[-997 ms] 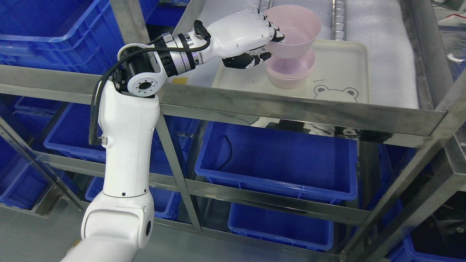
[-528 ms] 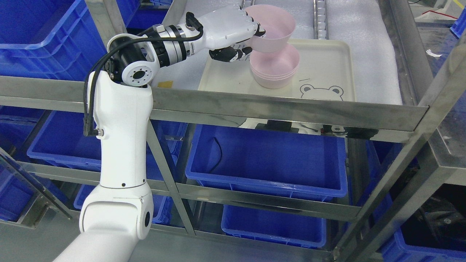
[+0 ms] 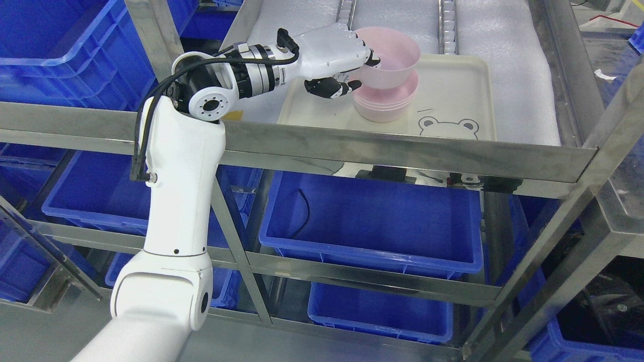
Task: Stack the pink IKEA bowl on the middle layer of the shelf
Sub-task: 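Lower the pink bowl onto the pink bowl on the tray, then open the left hand and release the stacked bowl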
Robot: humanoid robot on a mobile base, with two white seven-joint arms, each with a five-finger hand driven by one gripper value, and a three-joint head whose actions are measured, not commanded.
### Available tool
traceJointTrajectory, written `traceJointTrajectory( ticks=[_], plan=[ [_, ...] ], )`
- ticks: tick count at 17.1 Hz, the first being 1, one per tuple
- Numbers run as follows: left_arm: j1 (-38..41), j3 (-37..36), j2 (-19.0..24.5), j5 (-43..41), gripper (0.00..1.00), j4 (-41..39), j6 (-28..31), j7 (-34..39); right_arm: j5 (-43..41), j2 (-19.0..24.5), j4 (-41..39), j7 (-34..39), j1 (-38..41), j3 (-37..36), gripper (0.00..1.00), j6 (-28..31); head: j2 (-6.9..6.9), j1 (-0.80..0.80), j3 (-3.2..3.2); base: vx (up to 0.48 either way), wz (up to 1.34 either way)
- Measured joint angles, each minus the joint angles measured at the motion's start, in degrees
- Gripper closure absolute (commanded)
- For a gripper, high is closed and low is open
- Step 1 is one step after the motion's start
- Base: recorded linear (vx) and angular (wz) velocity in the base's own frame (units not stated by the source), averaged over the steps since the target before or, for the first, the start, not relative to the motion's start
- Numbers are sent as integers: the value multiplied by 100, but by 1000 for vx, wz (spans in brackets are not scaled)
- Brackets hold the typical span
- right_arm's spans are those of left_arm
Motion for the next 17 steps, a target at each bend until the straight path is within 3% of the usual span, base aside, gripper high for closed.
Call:
traceJointTrajectory(
  ticks=[12,15,17],
  plan=[
    [-102,-295,0,11,92,294,0,-66,-1,0,0,0,0,0,0,0,0,0,0,-2,-5],
    [-146,-289,0,-51,84,329,0,-77,-1,0,0,0,0,0,0,0,0,0,0,0,0],
    [-167,-286,0,-82,70,352,0,-80,-1,0,0,0,0,0,0,0,0,0,0,0,0]
  ],
)
